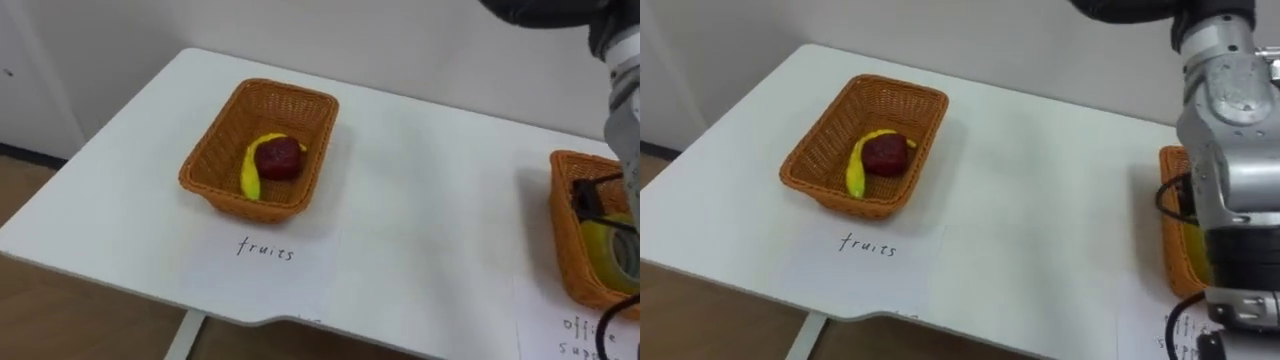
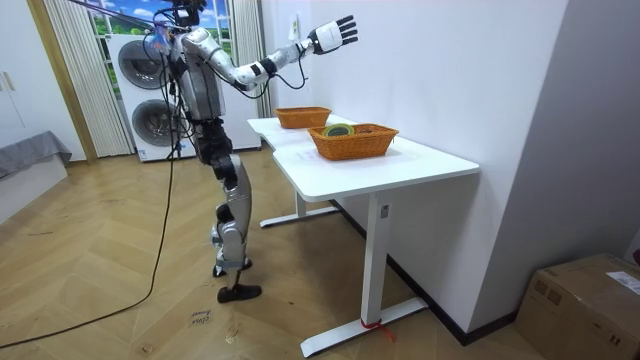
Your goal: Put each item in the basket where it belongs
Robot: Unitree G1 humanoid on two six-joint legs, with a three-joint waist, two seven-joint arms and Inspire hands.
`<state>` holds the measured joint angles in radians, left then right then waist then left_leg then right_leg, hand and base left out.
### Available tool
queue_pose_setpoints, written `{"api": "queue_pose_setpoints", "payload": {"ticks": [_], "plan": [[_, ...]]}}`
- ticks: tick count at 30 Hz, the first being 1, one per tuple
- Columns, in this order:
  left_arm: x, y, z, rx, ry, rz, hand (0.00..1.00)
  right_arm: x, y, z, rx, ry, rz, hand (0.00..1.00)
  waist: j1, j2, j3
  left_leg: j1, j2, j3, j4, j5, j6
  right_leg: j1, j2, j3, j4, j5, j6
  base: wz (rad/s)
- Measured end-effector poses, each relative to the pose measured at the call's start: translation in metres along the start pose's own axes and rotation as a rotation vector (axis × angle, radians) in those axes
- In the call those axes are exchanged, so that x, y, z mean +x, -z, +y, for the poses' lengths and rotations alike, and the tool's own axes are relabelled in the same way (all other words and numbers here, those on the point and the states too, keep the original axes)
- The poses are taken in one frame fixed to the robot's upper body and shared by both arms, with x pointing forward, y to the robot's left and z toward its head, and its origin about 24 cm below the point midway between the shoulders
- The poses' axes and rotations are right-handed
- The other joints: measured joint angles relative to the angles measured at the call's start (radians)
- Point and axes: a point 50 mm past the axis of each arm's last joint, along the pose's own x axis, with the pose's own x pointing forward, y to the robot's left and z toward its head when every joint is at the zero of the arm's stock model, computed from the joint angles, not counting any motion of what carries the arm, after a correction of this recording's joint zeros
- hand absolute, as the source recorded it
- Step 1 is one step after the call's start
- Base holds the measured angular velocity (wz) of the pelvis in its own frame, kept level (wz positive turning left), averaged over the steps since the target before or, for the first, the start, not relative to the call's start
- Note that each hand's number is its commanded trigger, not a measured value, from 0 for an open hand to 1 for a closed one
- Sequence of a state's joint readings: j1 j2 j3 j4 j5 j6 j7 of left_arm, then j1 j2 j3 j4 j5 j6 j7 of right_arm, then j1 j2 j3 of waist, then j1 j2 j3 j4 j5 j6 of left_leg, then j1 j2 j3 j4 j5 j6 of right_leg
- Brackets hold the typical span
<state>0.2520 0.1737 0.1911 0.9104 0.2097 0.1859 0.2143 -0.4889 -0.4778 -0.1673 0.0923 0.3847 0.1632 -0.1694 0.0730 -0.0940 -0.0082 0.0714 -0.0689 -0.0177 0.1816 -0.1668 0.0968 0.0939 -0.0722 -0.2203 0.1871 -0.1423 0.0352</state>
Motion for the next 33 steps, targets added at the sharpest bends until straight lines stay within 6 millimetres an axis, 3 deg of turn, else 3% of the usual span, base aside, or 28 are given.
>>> {"api": "queue_pose_setpoints", "payload": {"ticks": [5,8,10,18,22,29,33], "plan": [[-0.001,0.0,0.001,-0.005,-0.016,-0.026,0.0,-0.021,0.011,-0.025,0.035,0.117,0.018,0.0,-0.056,0.006,-0.0019,0.003,0.01,0.029,-0.013,-0.003,-0.004,-0.008,0.009,0.027,-0.002,0.005,-0.004,-0.19],[-0.001,0.001,0.001,-0.007,-0.038,-0.029,0.0,-0.031,0.015,-0.041,0.027,0.198,0.032,0.0,-0.082,0.021,-0.0027,0.014,0.02,0.065,-0.017,-0.009,-0.007,-0.013,0.019,0.057,-0.002,0.008,-0.008,-0.36],[-0.002,0.003,0.002,-0.008,-0.058,-0.024,0.0,-0.042,0.023,-0.06,0.028,0.286,0.065,0.0,-0.106,0.024,-0.0013,0.029,0.026,0.078,-0.021,-0.014,-0.011,-0.007,0.025,0.07,-0.001,0.009,-0.009,-0.24],[-0.003,0.002,-0.002,-0.012,-0.049,-0.05,0.0,-0.079,0.041,-0.101,-0.006,0.522,0.135,0.0,-0.169,0.016,0.0044,0.028,0.052,0.144,-0.021,-0.025,-0.026,-0.031,0.049,0.11,-0.001,0.019,-0.024,-0.26],[-0.004,0.004,-0.002,-0.01,-0.058,-0.056,0.0,-0.1,0.045,-0.121,-0.048,0.689,0.147,0.0,-0.181,0.016,0.005,0.026,0.057,0.157,-0.022,-0.032,-0.032,-0.043,0.059,0.133,-0.001,0.018,-0.03,-0.18],[-0.005,0.0,-0.003,-0.015,-0.067,-0.085,0.0,-0.148,0.052,-0.153,-0.051,1.034,0.132,0.0,-0.187,0.024,0.0036,0.028,0.06,0.169,-0.027,-0.033,-0.033,-0.043,0.062,0.136,-0.02,0.018,-0.031,-0.02],[-0.006,0.005,-0.004,-0.034,-0.068,-0.082,0.0,-0.188,0.085,-0.168,-0.039,1.211,0.273,0.0,-0.209,0.028,0.0039,0.027,0.059,0.165,-0.03,-0.035,-0.032,-0.042,0.062,0.135,-0.019,0.017,-0.03,0.01]]}}
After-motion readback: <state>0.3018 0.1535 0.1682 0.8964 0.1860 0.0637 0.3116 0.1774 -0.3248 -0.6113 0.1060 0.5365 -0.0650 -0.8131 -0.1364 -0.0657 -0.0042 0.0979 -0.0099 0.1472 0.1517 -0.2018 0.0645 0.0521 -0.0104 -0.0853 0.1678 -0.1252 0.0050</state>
